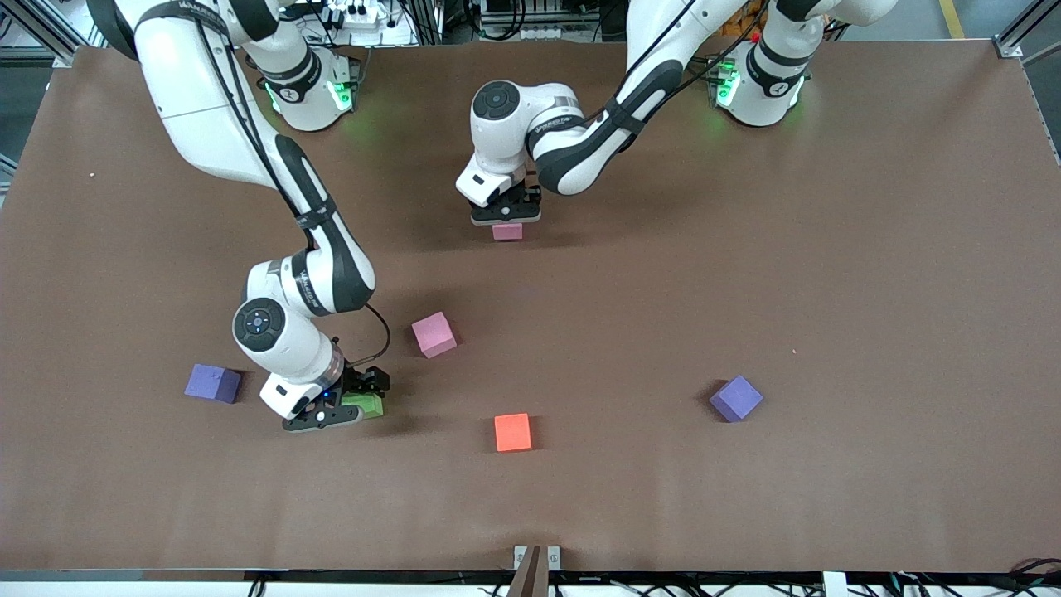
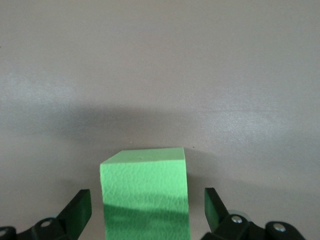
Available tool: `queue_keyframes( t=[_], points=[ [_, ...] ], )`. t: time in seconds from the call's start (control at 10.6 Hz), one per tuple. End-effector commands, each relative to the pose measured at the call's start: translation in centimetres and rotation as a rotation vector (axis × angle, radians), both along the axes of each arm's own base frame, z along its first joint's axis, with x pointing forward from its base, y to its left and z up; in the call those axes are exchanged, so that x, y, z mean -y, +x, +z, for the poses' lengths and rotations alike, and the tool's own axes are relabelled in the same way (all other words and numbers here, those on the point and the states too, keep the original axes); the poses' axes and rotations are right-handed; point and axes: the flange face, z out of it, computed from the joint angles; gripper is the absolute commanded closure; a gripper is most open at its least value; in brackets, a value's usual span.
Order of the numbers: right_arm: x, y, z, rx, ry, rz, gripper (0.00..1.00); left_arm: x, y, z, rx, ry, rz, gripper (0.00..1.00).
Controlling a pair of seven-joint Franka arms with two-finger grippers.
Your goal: Arrange blocks into number 1
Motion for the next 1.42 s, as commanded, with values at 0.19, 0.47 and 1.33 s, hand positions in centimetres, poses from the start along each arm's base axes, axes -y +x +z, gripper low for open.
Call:
queue_keyframes(
  t=[0.19,0.47,1.33],
  points=[
    [-0.4,0.7,-1.0,0.019,-0.011,0.013,0.41,1.6,-1.0,-0.9,-0.005,0.007,-0.027,1.00],
    [-0.4,0.7,0.1,0.027,0.003,-0.005,0.46,1.8,-2.0,-1.4,-0.015,0.016,0.012,0.00],
    [-9.6,-11.8,7.4,-0.027,0.032,-0.115,0.45,-13.2,18.0,5.7,0.036,0.082,0.467,0.00]
  ],
)
